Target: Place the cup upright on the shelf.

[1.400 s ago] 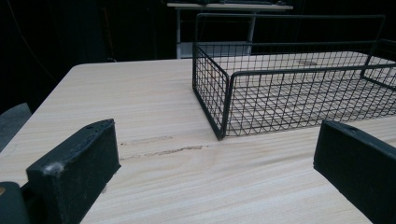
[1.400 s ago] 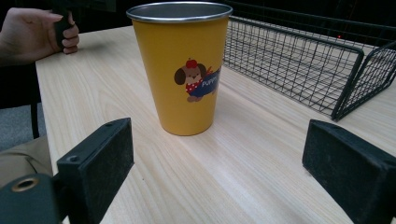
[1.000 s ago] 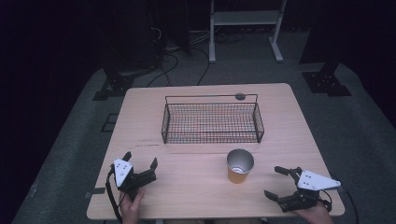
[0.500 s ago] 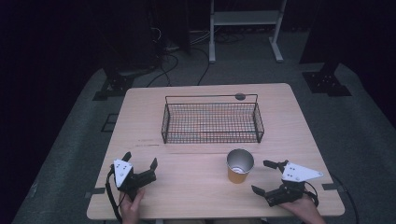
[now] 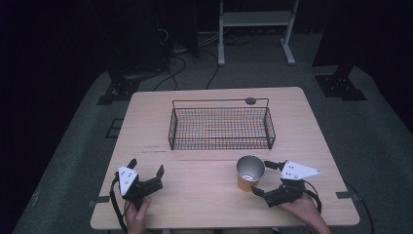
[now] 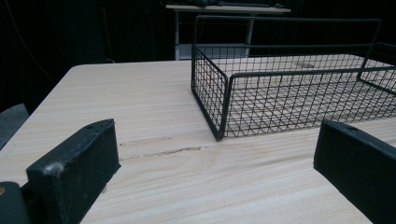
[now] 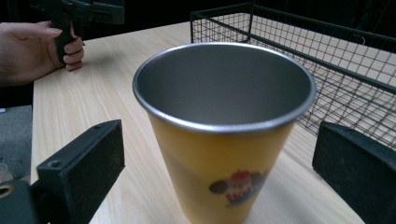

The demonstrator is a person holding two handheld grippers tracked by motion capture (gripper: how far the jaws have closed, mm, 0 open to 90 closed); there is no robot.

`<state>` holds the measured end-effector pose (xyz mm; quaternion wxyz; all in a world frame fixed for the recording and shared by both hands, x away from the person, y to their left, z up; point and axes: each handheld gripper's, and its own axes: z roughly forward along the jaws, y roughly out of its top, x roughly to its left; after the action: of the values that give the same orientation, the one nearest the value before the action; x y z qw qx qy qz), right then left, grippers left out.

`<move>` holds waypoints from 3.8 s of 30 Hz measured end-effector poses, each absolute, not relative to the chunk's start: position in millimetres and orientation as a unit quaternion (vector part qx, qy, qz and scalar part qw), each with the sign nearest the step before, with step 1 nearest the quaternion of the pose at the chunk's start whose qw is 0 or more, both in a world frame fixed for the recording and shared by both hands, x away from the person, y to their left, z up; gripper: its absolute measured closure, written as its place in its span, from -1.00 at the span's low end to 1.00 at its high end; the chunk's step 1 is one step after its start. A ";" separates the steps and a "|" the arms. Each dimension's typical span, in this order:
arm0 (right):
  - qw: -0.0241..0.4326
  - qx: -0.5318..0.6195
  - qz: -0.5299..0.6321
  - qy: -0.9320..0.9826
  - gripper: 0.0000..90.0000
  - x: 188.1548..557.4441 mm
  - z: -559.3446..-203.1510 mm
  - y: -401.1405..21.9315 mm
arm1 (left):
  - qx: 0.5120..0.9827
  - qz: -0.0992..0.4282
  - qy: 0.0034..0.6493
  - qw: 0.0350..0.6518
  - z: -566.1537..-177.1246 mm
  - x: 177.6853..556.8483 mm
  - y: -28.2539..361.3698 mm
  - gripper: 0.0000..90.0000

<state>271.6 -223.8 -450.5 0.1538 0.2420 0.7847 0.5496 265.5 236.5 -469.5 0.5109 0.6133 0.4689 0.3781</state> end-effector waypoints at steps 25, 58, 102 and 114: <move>0.148 0.249 0.558 0.777 -0.83 292.9 -455.4 -196.6 | 0.613 0.378 0.468 0.511 -469.4 265.3 236.7 -1.00; 0.129 0.224 0.565 0.784 -0.74 324.6 -401.9 -192.3 | 0.613 0.377 0.469 0.513 -469.4 265.3 237.2 -1.00; 0.117 0.247 0.564 0.779 -0.74 436.7 -335.6 -169.0 | 0.612 0.374 0.469 0.515 -469.5 265.7 237.8 -1.00; 0.105 0.252 0.564 0.780 -0.74 471.2 -327.4 -154.5 | 0.611 0.373 0.469 0.517 -469.4 265.7 238.0 -1.00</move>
<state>471.2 -154.5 -327.4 0.1052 0.2516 0.7798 0.5636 265.7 238.0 -469.4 0.5168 0.6112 0.4689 0.3735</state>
